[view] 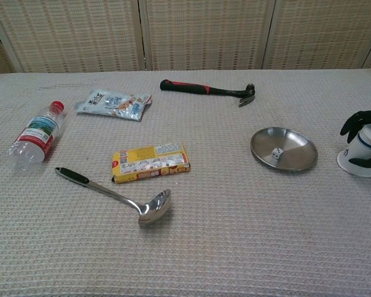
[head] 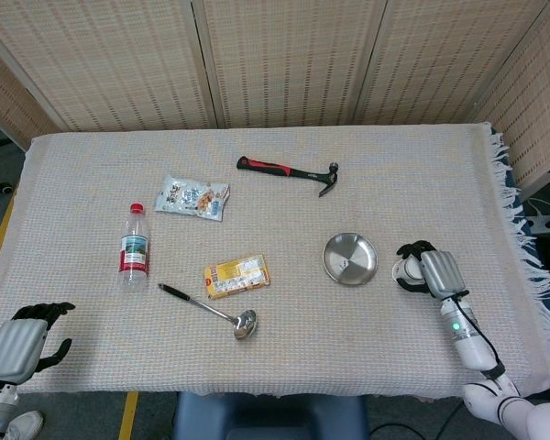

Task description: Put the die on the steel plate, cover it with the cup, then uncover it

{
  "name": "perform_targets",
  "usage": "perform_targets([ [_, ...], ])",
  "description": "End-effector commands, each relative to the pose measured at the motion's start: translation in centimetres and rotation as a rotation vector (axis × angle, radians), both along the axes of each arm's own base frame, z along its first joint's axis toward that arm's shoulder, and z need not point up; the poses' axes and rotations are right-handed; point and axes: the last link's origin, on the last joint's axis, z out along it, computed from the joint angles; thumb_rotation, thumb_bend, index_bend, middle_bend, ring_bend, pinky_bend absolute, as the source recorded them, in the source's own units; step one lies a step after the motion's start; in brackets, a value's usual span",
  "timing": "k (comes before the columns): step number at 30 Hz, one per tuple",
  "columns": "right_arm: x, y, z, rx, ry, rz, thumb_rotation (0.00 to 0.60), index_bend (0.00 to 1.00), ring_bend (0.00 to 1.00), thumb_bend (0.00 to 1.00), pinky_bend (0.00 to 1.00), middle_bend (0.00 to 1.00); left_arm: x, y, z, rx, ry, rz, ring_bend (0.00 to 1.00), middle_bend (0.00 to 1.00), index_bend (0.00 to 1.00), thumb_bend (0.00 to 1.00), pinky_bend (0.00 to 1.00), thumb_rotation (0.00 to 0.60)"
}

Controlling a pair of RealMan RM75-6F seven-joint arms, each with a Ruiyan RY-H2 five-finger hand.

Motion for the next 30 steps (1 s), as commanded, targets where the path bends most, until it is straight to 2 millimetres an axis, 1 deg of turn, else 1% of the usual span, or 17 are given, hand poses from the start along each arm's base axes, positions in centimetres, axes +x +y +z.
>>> perform_targets([
  [1,-0.1,0.2,0.0,0.015,-0.001,0.008,0.6,0.23,0.1,0.09,0.42,0.27,0.0,0.0,0.0,0.0,0.0,-0.001,0.27,0.32,0.28,0.34,0.28,0.6],
  [4,-0.2,0.5,0.3,0.029,-0.005,0.022,0.6,0.12,0.0,0.09,0.31,0.13,0.0,0.0,0.0,0.001,-0.001,-0.001,0.27,0.32,0.28,0.34,0.28,0.6],
  [7,0.0,0.9,1.3,0.069,-0.025,0.046,0.6,0.02,0.0,0.09,0.21,0.02,0.0,0.0,0.0,0.001,0.0,-0.001,0.27,0.32,0.28,0.33,0.28,0.6],
  [8,0.5,1.3,2.0,0.07,-0.037,0.073,0.6,0.01,0.0,0.09,0.18,0.01,0.0,0.0,0.1,0.002,0.001,-0.001,0.27,0.32,0.28,0.33,0.28,0.6],
  [10,1.3,2.0,3.3,0.055,-0.033,0.128,0.6,0.0,0.0,0.08,0.12,0.0,0.0,0.0,0.0,0.001,0.002,-0.001,0.27,0.32,0.28,0.33,0.28,0.6],
  [12,2.0,3.7,5.3,0.018,0.045,0.191,0.6,0.0,0.0,0.08,0.07,0.0,-0.1,0.0,0.0,-0.001,0.004,0.001,0.27,0.32,0.28,0.33,0.28,0.6],
  [13,2.2,4.2,5.9,0.003,0.074,0.2,0.6,0.0,0.0,0.07,0.04,0.0,-0.1,0.0,0.0,-0.002,0.004,0.002,0.27,0.32,0.28,0.33,0.28,0.6],
  [14,2.6,5.3,6.8,-0.026,0.136,0.213,0.6,0.0,0.0,0.07,0.01,0.0,-0.1,0.0,-0.1,-0.005,0.005,0.004,0.27,0.32,0.28,0.33,0.28,0.6],
  [17,3.8,8.0,8.6,-0.115,0.237,0.214,0.6,0.0,0.0,0.06,0.0,0.0,-0.1,0.0,-0.1,-0.007,0.008,0.007,0.27,0.32,0.28,0.33,0.28,0.6],
  [19,4.6,9.0,9.0,-0.153,0.246,0.193,0.6,0.0,0.0,0.04,0.0,0.0,-0.1,0.0,-0.1,-0.006,0.008,0.006,0.27,0.32,0.28,0.33,0.28,0.6],
  [21,5.6,9.6,8.9,-0.228,0.184,0.17,0.6,0.0,0.0,0.02,0.0,0.0,0.0,0.0,-0.1,-0.007,0.007,0.001,0.26,0.32,0.28,0.33,0.28,0.6],
  [22,6.0,9.8,8.7,-0.265,0.151,0.158,0.6,0.0,0.0,0.03,0.0,0.0,0.1,0.0,-0.1,-0.007,0.008,-0.001,0.27,0.32,0.28,0.33,0.28,0.6],
  [23,6.2,10.1,8.3,-0.292,0.119,0.149,0.6,0.0,0.0,0.07,0.0,0.0,0.1,0.0,-0.1,-0.007,0.009,-0.004,0.27,0.32,0.28,0.33,0.28,0.6],
  [25,6.3,10.7,7.7,-0.303,0.1,0.13,0.6,0.0,0.0,0.19,0.0,0.0,0.1,0.0,-0.2,-0.01,0.014,-0.006,0.27,0.32,0.28,0.33,0.28,0.6],
  [26,6.2,11.0,7.4,-0.297,0.107,0.113,0.6,0.0,0.0,0.28,0.0,0.0,0.0,-0.1,-0.2,-0.012,0.016,-0.003,0.27,0.32,0.28,0.33,0.28,0.6],
  [28,6.0,11.6,7.2,-0.278,0.135,0.079,0.6,0.0,0.0,0.33,0.0,0.0,0.0,0.0,-0.1,-0.012,0.014,0.002,0.27,0.32,0.28,0.33,0.28,0.6],
  [30,6.1,12.2,7.1,-0.256,0.165,0.046,0.6,0.0,0.0,0.34,0.01,0.0,-0.1,0.0,-0.1,-0.011,0.01,0.006,0.27,0.32,0.28,0.33,0.28,0.6],
])
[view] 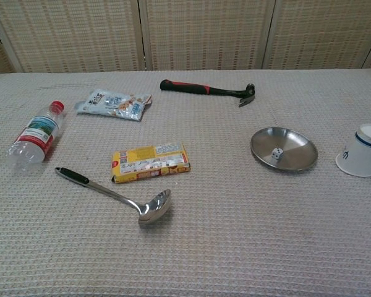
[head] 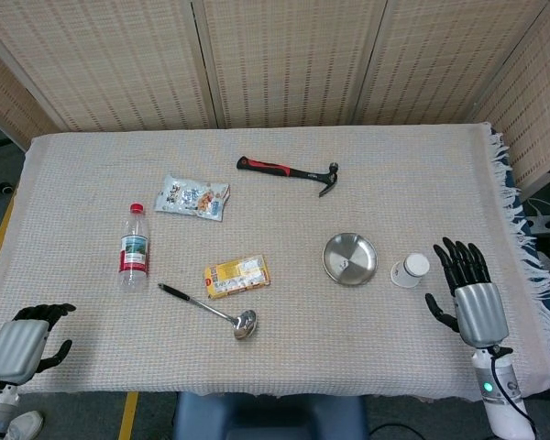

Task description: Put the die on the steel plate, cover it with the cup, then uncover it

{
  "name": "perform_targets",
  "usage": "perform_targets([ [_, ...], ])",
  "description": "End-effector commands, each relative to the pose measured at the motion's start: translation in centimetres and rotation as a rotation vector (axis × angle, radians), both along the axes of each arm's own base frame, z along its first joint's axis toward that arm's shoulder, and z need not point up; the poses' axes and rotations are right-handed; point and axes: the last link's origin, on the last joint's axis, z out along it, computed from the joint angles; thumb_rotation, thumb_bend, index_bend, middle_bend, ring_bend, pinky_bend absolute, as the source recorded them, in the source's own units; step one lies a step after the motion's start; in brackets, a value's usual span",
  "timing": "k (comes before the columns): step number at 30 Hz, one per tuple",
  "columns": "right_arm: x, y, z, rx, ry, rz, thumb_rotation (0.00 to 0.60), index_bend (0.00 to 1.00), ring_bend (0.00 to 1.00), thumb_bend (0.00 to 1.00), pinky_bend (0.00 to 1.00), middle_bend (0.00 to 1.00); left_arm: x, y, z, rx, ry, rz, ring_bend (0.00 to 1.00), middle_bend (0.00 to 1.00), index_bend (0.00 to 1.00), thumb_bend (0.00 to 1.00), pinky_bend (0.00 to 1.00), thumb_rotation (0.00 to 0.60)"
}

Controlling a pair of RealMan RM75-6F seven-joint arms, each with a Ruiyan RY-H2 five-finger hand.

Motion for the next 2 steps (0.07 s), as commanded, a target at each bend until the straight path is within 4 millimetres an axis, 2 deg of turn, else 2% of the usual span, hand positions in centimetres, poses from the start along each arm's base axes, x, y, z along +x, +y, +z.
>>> perform_targets([
  [1,0.01,1.59,-0.65,0.029,0.042,-0.101,0.6,0.0,0.0,0.34,0.02,0.0,0.01,0.02,0.04,0.001,-0.003,0.002,0.27,0.32,0.28,0.33,0.28,0.6],
  [2,0.06,1.78,-0.67,0.036,0.051,-0.114,0.6,0.0,0.0,0.34,0.02,0.0,0.03,-0.01,0.05,0.001,-0.003,0.001,0.27,0.32,0.28,0.33,0.28,0.6],
])
